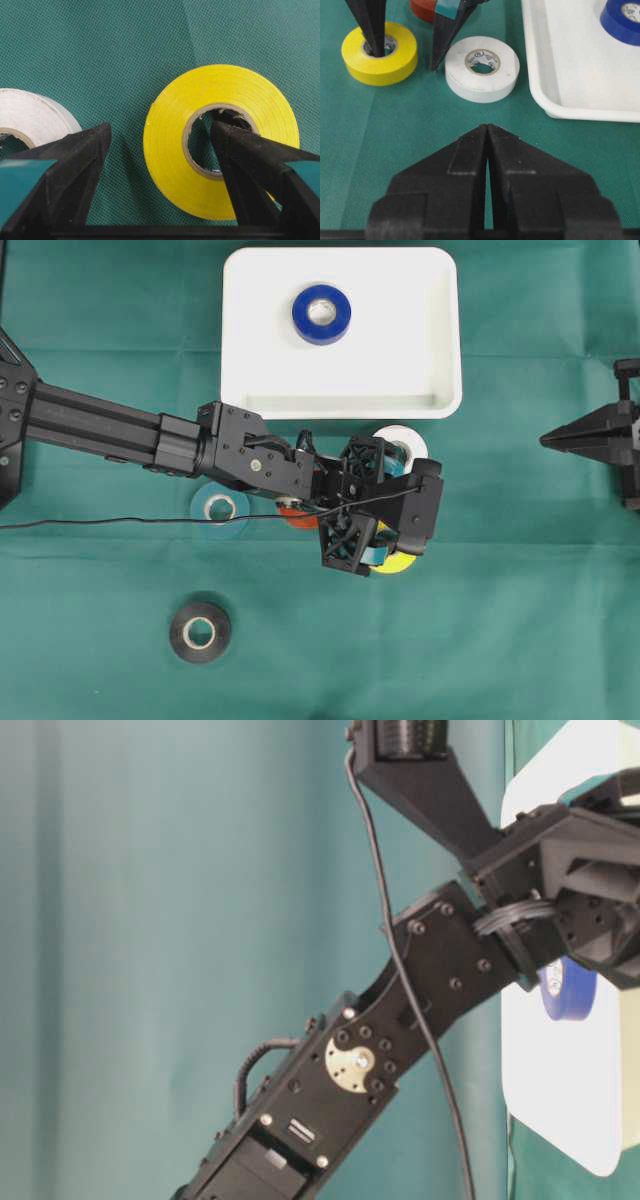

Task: Put the tape into the white case with the left arm.
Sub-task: 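Lower the left gripper and close it on the yellow tape, then carry the yellow tape into the tray's right side and lower it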

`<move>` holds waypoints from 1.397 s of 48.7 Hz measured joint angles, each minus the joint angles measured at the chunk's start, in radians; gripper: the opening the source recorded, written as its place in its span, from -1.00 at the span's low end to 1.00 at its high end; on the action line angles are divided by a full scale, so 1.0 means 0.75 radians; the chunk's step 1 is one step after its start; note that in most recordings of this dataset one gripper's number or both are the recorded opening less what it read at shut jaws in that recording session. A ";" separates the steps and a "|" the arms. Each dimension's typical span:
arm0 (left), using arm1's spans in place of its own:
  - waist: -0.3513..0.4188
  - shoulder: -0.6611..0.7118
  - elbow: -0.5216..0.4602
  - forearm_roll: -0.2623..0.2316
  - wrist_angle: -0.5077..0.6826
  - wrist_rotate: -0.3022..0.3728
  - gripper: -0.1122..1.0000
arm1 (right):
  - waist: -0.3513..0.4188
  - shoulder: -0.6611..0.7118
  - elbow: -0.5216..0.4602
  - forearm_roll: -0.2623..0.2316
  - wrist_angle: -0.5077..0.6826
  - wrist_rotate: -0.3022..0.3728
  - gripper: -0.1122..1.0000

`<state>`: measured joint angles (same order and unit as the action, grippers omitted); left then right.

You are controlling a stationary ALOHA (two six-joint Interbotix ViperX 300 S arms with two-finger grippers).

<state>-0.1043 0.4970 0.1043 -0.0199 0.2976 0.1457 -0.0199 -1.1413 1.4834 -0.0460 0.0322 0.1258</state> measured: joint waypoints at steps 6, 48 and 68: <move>0.000 0.000 0.000 0.000 0.000 -0.002 0.50 | 0.000 -0.002 0.000 0.000 -0.002 0.000 -0.97; -0.074 -0.227 0.000 0.002 0.135 -0.002 -0.32 | 0.000 -0.002 0.002 0.000 -0.002 0.000 -0.97; 0.012 -0.290 0.000 0.004 0.194 0.006 -0.31 | 0.000 0.000 0.002 0.000 -0.002 0.000 -0.97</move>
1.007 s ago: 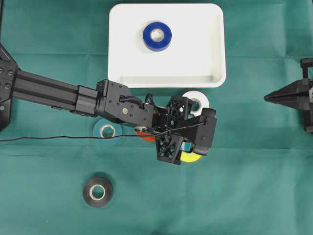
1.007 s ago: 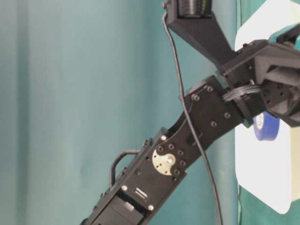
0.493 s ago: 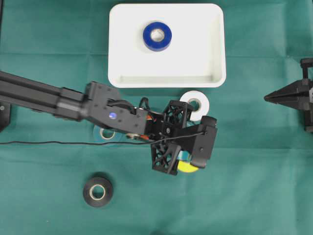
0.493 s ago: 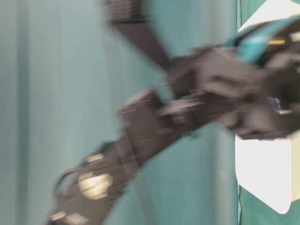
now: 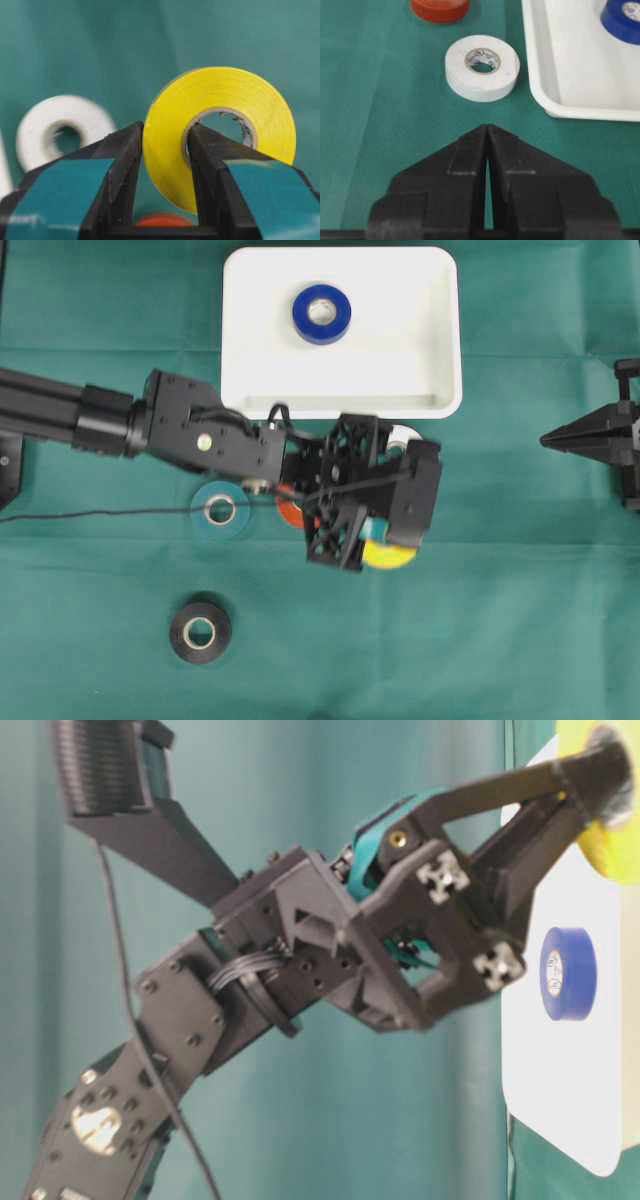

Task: Put the tape into the white case with the left arm.
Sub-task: 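Carry the yellow tape into the tray's right side and lower it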

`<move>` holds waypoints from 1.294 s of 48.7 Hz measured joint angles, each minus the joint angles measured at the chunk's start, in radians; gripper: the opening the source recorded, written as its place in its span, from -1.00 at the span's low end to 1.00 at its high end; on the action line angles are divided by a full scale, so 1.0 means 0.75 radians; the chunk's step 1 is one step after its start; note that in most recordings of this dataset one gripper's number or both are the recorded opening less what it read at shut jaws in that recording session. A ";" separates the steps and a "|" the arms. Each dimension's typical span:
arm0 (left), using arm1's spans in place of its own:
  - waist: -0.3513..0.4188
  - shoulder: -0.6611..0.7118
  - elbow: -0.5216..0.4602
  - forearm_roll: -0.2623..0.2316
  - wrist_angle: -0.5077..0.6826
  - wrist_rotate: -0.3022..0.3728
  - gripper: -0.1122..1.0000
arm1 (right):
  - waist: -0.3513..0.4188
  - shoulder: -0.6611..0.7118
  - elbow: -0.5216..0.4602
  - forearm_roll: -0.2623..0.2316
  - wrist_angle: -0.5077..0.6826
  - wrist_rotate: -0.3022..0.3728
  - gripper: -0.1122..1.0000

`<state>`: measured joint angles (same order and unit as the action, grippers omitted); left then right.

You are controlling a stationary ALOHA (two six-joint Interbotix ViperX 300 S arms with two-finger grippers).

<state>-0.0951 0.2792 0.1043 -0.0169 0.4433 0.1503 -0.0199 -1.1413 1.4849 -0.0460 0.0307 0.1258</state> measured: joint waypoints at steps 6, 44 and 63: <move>0.076 0.002 0.000 0.000 0.000 0.014 -0.32 | 0.000 -0.002 0.000 0.000 0.000 0.000 -0.97; 0.434 0.200 -0.186 0.000 -0.004 0.166 -0.31 | 0.000 -0.002 0.000 0.000 0.000 0.000 -0.97; 0.456 0.215 -0.186 0.000 -0.006 0.168 -0.31 | 0.000 0.000 0.000 0.000 0.000 0.000 -0.97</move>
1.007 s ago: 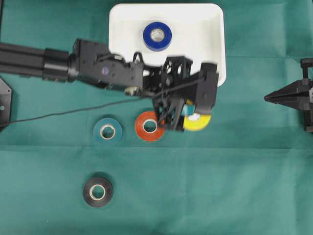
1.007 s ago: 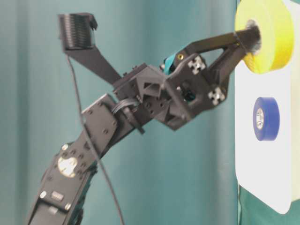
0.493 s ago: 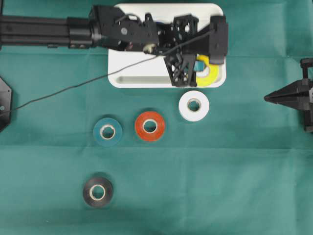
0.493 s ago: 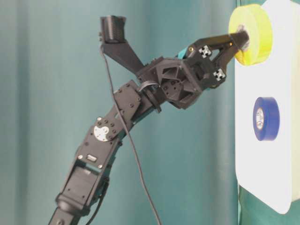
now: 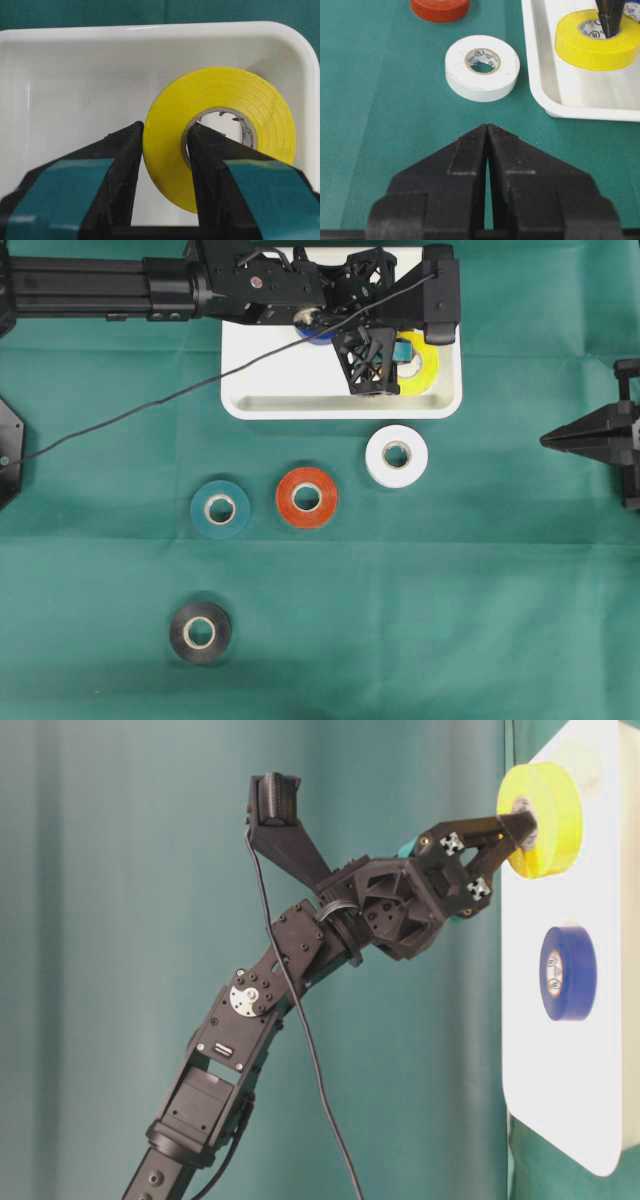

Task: Put the tape into the white case with the left arm.
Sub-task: 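Carry the yellow tape into the tray's right side and lower it, then open the left gripper and pull it back out of the tray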

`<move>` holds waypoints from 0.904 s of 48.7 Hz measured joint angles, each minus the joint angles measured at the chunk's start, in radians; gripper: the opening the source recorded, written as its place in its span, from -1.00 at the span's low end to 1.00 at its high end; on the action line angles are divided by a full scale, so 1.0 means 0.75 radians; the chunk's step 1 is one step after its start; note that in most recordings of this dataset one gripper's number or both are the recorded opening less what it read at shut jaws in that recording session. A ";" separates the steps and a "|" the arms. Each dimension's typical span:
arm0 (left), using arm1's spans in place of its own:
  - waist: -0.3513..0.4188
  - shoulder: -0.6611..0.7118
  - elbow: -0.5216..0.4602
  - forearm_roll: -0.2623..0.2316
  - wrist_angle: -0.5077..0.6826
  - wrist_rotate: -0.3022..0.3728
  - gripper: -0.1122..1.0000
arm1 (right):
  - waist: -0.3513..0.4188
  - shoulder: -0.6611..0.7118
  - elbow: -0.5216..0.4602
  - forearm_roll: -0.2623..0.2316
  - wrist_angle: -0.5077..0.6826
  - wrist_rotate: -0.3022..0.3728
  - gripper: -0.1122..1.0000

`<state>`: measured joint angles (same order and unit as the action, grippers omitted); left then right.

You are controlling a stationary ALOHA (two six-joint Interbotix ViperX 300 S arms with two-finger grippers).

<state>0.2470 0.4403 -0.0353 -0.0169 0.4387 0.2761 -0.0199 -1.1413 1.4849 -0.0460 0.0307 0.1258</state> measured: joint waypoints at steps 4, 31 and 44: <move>0.000 0.000 0.000 0.000 0.000 0.000 -0.31 | 0.000 -0.002 0.000 0.000 0.000 0.000 -0.97; 0.000 0.000 0.000 0.000 -0.002 0.002 0.88 | 0.000 -0.002 0.000 0.000 0.000 0.000 -0.97; -0.016 -0.051 0.025 0.000 -0.004 -0.008 0.86 | 0.000 0.000 0.000 0.000 0.000 0.000 -0.97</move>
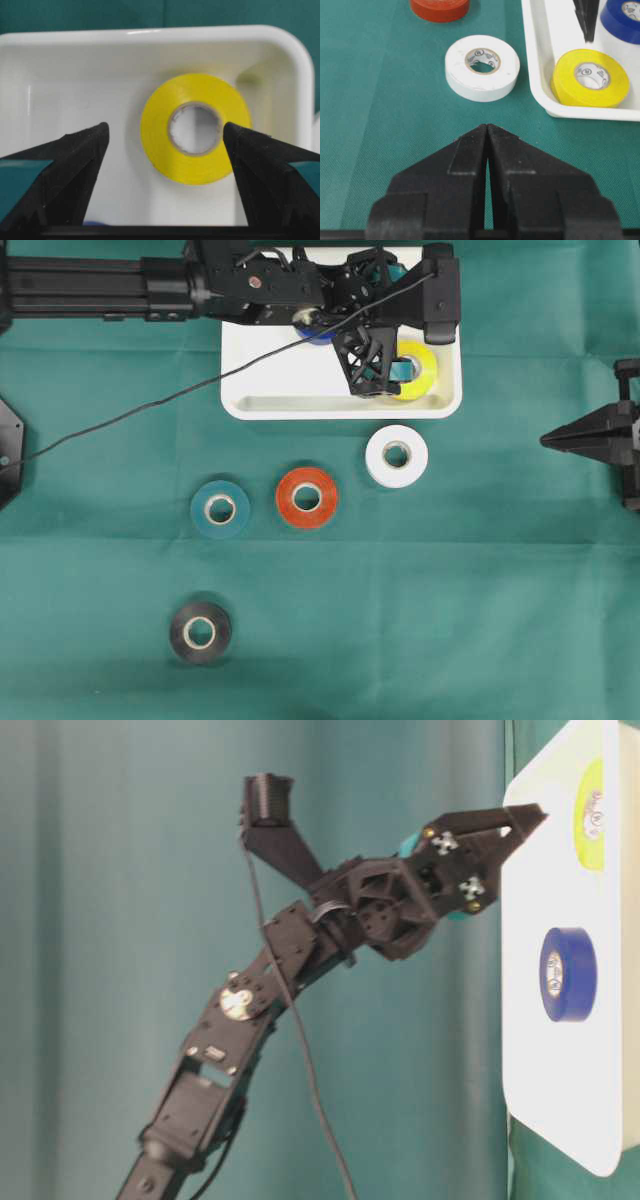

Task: Put the tape into the white case with the left arm.
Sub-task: 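Open the left gripper and pull it back out of the tray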

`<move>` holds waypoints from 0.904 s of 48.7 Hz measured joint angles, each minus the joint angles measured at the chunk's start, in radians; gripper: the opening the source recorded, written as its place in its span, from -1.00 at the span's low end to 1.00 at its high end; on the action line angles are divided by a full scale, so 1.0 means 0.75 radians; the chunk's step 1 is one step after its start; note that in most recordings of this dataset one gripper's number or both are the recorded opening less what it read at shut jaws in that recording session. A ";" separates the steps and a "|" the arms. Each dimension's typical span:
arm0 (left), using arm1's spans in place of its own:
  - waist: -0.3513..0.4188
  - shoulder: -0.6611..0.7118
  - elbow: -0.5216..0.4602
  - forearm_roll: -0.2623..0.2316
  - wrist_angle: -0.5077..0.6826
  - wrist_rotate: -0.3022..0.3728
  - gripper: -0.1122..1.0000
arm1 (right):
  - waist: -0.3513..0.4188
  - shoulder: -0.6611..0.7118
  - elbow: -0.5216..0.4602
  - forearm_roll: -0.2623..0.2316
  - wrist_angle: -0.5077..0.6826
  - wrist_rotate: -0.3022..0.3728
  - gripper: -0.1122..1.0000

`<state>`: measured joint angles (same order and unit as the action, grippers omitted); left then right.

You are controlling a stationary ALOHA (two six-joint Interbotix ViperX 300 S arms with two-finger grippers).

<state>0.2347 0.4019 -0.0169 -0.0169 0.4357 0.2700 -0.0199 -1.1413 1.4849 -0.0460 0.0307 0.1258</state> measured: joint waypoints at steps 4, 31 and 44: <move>-0.018 -0.067 0.037 0.000 0.000 0.000 0.86 | 0.000 0.000 0.000 0.000 0.000 0.000 -0.97; -0.119 -0.522 0.425 -0.006 -0.004 -0.008 0.86 | 0.000 -0.004 0.000 0.000 0.000 0.000 -0.97; -0.145 -0.732 0.677 -0.008 -0.070 -0.033 0.86 | 0.000 -0.004 0.000 0.000 0.000 0.000 -0.97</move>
<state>0.1258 -0.1473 0.4909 -0.0230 0.3835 0.2454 -0.0199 -1.1443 1.4849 -0.0460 0.0307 0.1258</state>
